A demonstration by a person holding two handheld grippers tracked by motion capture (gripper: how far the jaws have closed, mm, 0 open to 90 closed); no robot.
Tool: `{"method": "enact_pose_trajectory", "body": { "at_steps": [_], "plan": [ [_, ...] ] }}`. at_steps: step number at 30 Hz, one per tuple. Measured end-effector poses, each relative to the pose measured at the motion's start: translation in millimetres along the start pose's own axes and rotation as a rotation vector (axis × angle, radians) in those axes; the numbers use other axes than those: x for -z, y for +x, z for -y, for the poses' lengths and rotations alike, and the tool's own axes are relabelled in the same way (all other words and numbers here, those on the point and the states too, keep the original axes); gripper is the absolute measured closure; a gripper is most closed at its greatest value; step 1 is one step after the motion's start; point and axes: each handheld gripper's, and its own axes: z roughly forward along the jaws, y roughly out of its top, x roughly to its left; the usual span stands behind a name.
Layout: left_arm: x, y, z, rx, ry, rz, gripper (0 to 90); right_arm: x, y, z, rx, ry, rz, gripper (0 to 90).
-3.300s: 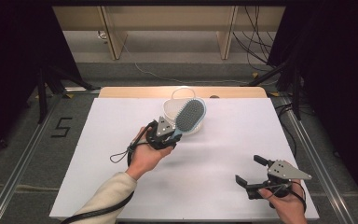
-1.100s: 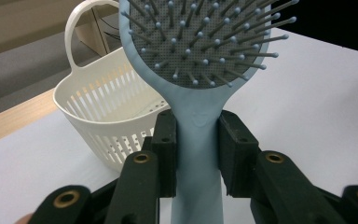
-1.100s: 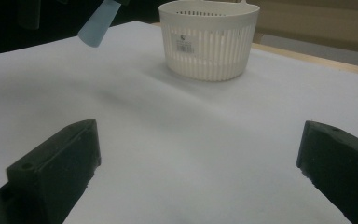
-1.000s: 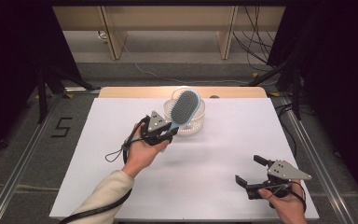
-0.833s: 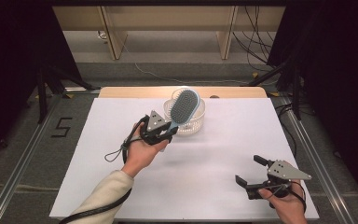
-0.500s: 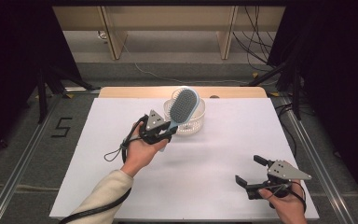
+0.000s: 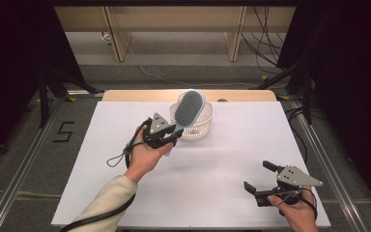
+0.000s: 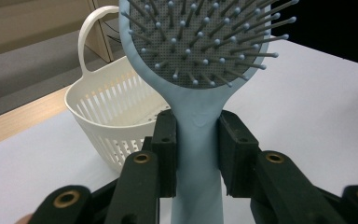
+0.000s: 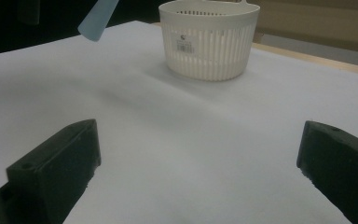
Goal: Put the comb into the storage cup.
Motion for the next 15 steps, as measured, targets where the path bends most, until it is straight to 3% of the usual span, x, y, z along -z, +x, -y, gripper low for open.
{"method": "enact_pose_trajectory", "body": {
  "at_steps": [15],
  "plan": [
    [1.9,3.6,-1.3,0.011,-0.007,-0.009,70.0,-0.1,0.0,0.0,-0.001,0.000,0.000,0.2]
  ]
}}
